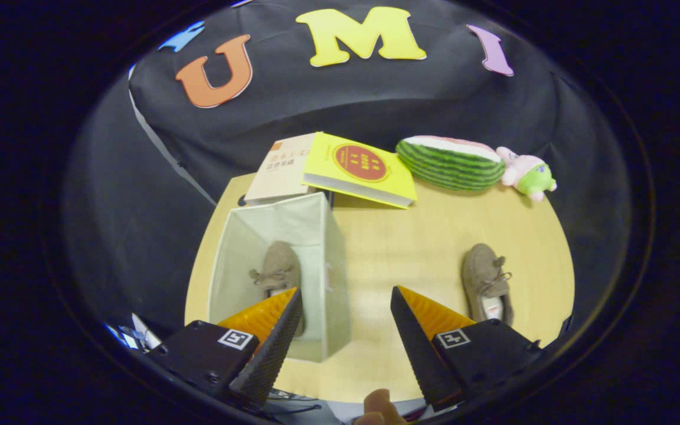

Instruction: Open the storage box then place both shoes into the box .Put the left shoe in first, then the right shoe, with the right side of both shoes facing outward in a uniform manner.

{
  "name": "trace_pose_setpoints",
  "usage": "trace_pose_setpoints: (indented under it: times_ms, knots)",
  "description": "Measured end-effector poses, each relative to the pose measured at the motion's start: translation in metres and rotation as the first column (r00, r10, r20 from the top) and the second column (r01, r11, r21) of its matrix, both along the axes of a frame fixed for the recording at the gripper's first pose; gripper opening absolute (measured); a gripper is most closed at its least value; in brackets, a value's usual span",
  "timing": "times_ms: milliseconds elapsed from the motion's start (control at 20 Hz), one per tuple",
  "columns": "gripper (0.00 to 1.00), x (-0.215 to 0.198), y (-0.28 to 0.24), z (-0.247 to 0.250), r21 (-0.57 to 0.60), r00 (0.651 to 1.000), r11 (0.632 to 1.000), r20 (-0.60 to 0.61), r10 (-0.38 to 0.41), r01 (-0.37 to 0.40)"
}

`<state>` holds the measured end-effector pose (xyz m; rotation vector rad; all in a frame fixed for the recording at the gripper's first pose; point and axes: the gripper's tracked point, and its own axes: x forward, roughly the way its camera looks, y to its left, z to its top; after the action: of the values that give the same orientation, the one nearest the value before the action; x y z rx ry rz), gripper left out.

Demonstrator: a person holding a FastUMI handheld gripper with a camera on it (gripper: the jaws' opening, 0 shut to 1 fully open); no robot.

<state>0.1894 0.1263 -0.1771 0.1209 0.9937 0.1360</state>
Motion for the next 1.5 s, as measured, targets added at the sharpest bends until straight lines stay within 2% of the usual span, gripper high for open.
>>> trace_pose_setpoints:
  times_ms: [250, 500, 650, 850, 1000, 1100, 1200, 1300, 1500]
  knots:
    - [0.97, 0.000, -0.093, -0.017, -0.107, 0.998, 0.992, 0.007, -0.059, 0.060]
    - [0.97, -0.013, -0.172, -0.050, -0.226, 0.992, 0.971, -0.079, -0.099, 0.079]
    - [0.97, -0.018, -0.199, -0.070, -0.284, 0.987, 0.957, -0.125, -0.097, 0.058]
    - [0.98, -0.028, -0.231, -0.103, -0.366, 0.976, 0.930, -0.206, -0.063, -0.017]
    - [0.94, -0.028, -0.254, -0.120, -0.424, 0.968, 0.906, -0.234, -0.096, -0.013]
    - [0.91, -0.022, -0.256, -0.133, -0.410, 0.966, 0.912, -0.236, -0.104, -0.002]
    - [0.84, -0.013, -0.259, -0.146, -0.406, 0.968, 0.914, -0.228, -0.106, 0.005]
    - [0.71, -0.007, -0.264, -0.162, -0.400, 0.965, 0.916, -0.234, -0.122, 0.019]
    - [0.17, 0.007, -0.253, -0.192, -0.280, 0.966, 0.960, -0.239, -0.096, 0.026]
